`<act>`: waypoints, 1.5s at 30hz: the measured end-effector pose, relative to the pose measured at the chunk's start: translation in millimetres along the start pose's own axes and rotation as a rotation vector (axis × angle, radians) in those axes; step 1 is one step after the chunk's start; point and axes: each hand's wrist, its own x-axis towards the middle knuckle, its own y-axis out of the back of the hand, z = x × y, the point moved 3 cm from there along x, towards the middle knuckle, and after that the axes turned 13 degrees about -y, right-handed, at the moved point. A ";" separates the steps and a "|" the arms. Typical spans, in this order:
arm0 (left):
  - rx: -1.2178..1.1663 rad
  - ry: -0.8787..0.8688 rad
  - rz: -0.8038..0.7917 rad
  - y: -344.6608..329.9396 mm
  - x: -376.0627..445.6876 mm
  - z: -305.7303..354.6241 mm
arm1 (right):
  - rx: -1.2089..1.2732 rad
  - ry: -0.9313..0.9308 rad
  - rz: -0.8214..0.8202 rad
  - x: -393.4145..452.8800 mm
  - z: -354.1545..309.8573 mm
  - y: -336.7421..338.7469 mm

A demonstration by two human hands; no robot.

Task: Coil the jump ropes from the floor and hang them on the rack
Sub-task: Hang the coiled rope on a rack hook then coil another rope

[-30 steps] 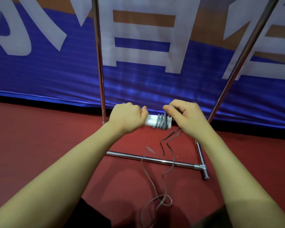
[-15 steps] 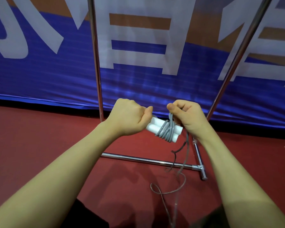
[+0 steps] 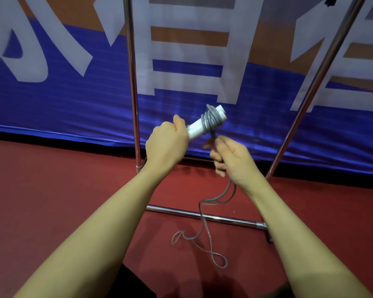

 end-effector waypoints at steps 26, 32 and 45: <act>0.532 -0.316 -0.256 -40.5 -9.6 -28.8 | -0.391 0.184 0.256 -5.9 -15.9 24.0; 0.531 -0.625 -0.243 -33.0 -15.8 -9.4 | -0.332 0.094 0.238 -3.0 -9.5 31.1; 0.139 -0.619 0.041 4.2 -17.6 8.2 | 0.088 0.030 0.160 -0.1 -1.6 30.6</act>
